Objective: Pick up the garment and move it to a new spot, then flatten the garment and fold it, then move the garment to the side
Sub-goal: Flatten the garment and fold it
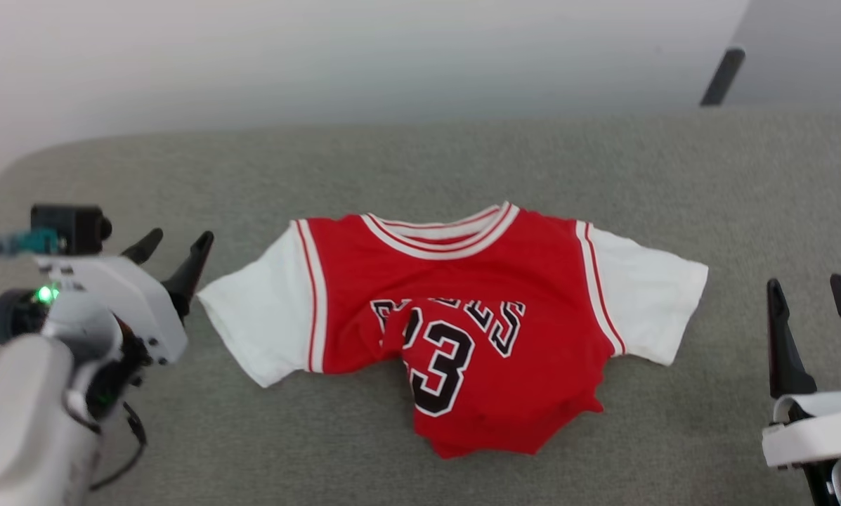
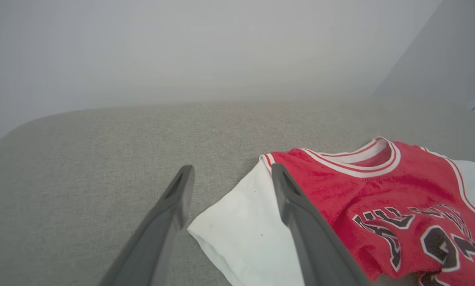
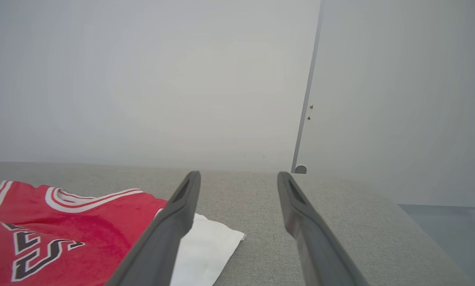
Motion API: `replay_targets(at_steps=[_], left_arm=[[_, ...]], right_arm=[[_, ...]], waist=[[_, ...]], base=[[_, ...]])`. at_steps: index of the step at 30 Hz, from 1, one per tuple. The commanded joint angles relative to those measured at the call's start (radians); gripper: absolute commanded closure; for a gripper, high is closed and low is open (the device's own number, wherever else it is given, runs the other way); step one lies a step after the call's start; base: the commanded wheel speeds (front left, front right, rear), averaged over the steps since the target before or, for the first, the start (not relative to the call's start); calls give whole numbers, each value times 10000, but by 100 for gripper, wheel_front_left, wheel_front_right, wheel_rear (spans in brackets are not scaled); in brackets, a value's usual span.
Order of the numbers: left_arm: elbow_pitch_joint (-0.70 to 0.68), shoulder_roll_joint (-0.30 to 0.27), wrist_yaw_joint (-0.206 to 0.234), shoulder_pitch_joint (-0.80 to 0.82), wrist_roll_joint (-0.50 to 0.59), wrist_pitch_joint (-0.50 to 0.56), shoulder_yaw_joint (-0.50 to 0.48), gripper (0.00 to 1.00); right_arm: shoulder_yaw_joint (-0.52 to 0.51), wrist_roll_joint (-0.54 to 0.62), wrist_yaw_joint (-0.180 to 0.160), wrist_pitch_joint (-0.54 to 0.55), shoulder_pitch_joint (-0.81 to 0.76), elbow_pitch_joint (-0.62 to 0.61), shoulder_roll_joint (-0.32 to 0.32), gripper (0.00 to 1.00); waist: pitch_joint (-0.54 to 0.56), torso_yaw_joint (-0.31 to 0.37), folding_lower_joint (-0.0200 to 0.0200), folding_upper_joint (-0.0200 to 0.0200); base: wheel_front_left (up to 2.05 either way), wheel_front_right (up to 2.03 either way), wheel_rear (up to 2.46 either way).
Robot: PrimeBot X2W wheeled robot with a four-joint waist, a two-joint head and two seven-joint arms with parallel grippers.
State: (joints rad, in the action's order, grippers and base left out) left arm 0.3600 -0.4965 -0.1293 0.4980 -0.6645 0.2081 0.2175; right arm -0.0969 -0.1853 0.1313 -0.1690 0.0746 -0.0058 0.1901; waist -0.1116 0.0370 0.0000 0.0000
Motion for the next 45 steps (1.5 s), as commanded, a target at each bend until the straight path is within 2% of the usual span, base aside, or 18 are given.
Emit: replay_targets(at_steps=[1, 7, 10, 17, 21, 22, 23, 24, 27, 34, 42, 45], left_arm=[[277, -188, -21, 378, -330, 668, 118, 0], [1413, -524, 83, 1346, -937, 3334, 546, 0], [1868, -655, 180, 1784, -936, 4255, 746, 0], [2901, -631, 408, 2448, -703, 5480, 1251, 0], [3371, -427, 473, 2539, -599, 5593, 1469, 0], [3477, -337, 472, 2553, -666, 5599, 1464, 5], [3593, -248, 480, 2580, -763, 5601, 1427, 45], [3677, -161, 438, 2611, -823, 5622, 1440, 100], [3899, 48, 315, 2720, -915, 5600, 1542, 100], [4271, 341, 114, 3113, -943, 5244, 1785, 100], [4471, 710, -5, 3656, -1048, 4905, 2190, 100], [4427, 792, -26, 3811, -1064, 4824, 2324, 100]], right_arm=[[24, -74, -10, -68, 229, -86, -75, 0], [115, -59, -10, -104, 450, -256, -240, 0], [133, -159, -10, -190, 579, -127, -141, 0], [206, -145, -10, -265, 895, -42, -17, 0], [278, -226, -10, -163, 1044, -71, 7, 0], [292, -275, -10, -93, 1045, -71, -8, 0], [290, -310, -10, -51, 1075, -97, 2, 0], [292, -377, -10, 53, 1115, -103, 1, 0], [300, -612, -10, 450, 1293, -109, 97, 0], [342, -1137, -10, 2339, 1952, 162, 713, 0], [449, -1574, -10, 4277, 2762, 907, 1469, 0], [431, -1782, -10, 4763, 2974, 1164, 1543, 0]], waist=[[-616, 470, 0, 0], [-1302, 754, 0, 0], [-1581, 808, 0, 0], [-2001, 838, 0, 0], [-2101, 777, 0, 0], [-2111, 758, 0, 0], [-2120, 733, 0, 0], [-2125, 703, 0, 0], [-2106, 587, 0, 0], [-2079, 229, 0, 0], [-2351, -332, 0, 0], [-2483, -471, 0, 0]], base=[[0, 0, 0], [0, 0, 0], [0, 0, 0], [0, 0, 0], [0, 0, 0], [0, 0, 0], [0, 0, 0], [0, 0, 0], [0, 0, 0], [0, 0, 0], [0, 0, 0], [0, 0, 0]])
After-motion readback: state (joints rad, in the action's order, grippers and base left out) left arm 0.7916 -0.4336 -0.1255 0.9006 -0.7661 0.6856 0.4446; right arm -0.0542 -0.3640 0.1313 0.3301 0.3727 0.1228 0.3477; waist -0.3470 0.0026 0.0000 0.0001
